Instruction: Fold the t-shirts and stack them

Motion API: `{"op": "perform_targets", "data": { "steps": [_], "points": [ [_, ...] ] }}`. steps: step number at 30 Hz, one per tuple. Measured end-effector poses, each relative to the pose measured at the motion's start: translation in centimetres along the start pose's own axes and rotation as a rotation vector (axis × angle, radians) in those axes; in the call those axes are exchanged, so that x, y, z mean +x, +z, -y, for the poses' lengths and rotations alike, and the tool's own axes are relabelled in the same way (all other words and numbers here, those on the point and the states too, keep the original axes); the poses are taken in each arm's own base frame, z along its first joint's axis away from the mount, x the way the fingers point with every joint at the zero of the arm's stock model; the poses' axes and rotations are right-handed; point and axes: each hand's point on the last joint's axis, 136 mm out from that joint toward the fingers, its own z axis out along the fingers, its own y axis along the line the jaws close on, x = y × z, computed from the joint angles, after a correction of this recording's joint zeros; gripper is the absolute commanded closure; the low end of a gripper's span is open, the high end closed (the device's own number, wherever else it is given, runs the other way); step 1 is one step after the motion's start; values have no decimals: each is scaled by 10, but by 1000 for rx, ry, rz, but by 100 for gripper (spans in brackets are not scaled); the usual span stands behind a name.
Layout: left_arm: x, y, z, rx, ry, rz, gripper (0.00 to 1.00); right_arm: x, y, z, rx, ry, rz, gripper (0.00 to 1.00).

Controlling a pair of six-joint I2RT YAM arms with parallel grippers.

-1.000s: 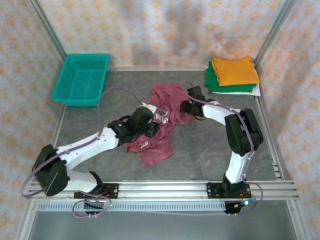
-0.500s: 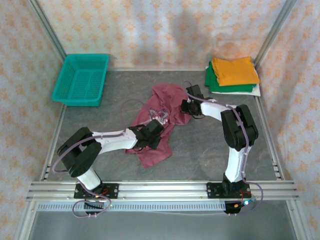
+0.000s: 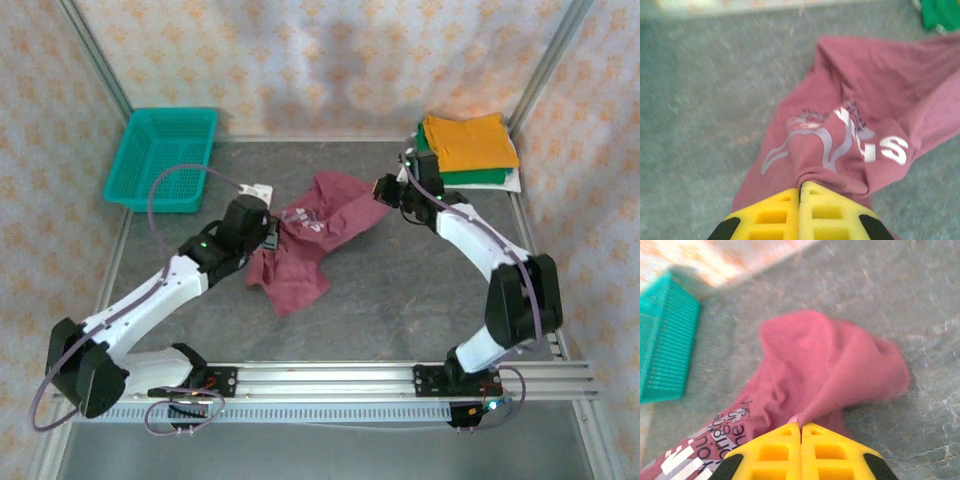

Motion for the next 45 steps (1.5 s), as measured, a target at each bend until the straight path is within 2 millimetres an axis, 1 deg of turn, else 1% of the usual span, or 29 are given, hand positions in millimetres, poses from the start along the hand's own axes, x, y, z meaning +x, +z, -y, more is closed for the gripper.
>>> {"op": "perform_targets", "data": {
  "steps": [4,6,7,9,10,12,15,17,20,22,23,24,25,26,27,28,29,30,32,33,35,36,37,39,40,42,43,44,45],
  "points": [
    [-58,-35,-22,-43,-6,132,100,-22,-43,-25,-27,-26,71,100],
    [-86,-58,-32,-65,0,205,100,-39,-72,-39,-33,-52,128,100],
    [-96,-68,-36,-72,2,236,100,-46,-85,-45,-31,-67,156,100],
    [-117,-94,-42,-81,9,303,100,-61,-120,-57,-28,-101,232,100],
    [-123,-103,-43,-82,14,324,100,-66,-136,-62,-30,-116,268,100],
    [-137,-126,-42,-61,26,372,100,-75,-174,-72,-35,-148,347,100],
    [-151,-147,-33,-3,56,408,100,-78,-221,-81,-47,-177,439,100],
    [-160,-154,-25,34,76,411,100,-80,-242,-85,-48,-189,479,100],
    [-180,-156,-12,80,107,414,100,-85,-254,-86,-29,-197,510,100],
    [-189,-146,-5,98,126,406,100,-89,-251,-83,-8,-196,513,100],
    [-190,-137,-1,105,136,393,92,-90,-244,-81,3,-195,504,100],
    [-187,-123,1,110,145,367,86,-91,-233,-77,19,-191,490,100],
    [-184,-108,2,107,151,336,83,-92,-220,-72,35,-187,472,100],
    [-178,-88,2,108,157,298,75,-90,-201,-65,58,-180,441,100],
    [-171,-66,0,100,158,257,64,-88,-180,-56,82,-173,405,100],
    [-162,-44,-3,91,158,216,58,-85,-162,-49,101,-165,375,98],
    [-148,-15,-11,71,146,158,55,-81,-136,-37,129,-152,331,86],
    [-133,9,-20,50,137,106,53,-73,-106,-22,162,-140,277,72],
    [-95,54,-43,-15,110,-13,50,-54,-57,7,227,-116,177,57],
    [-74,72,-54,-49,93,-76,47,-43,-35,21,261,-104,126,47],
    [-39,93,-72,-105,54,-175,46,-25,-2,44,313,-91,46,43],
    [-24,96,-75,-123,35,-209,47,-18,8,52,331,-86,20,41],
    [-14,95,-74,-129,26,-231,47,-13,14,58,345,-82,2,39],
    [0,84,-59,-124,42,-243,49,-10,19,63,360,-83,-9,37],
    [6,74,-43,-103,68,-238,50,-11,18,63,363,-85,-3,37],
    [18,52,-1,-21,122,-223,50,-16,12,59,355,-91,19,36],
    [29,39,23,40,150,-219,51,-17,7,57,348,-95,30,36],
    [41,26,42,96,169,-224,53,-16,0,56,342,-97,41,36],
    [52,16,53,134,173,-236,54,-14,-5,55,338,-98,48,36]
  ]
}}
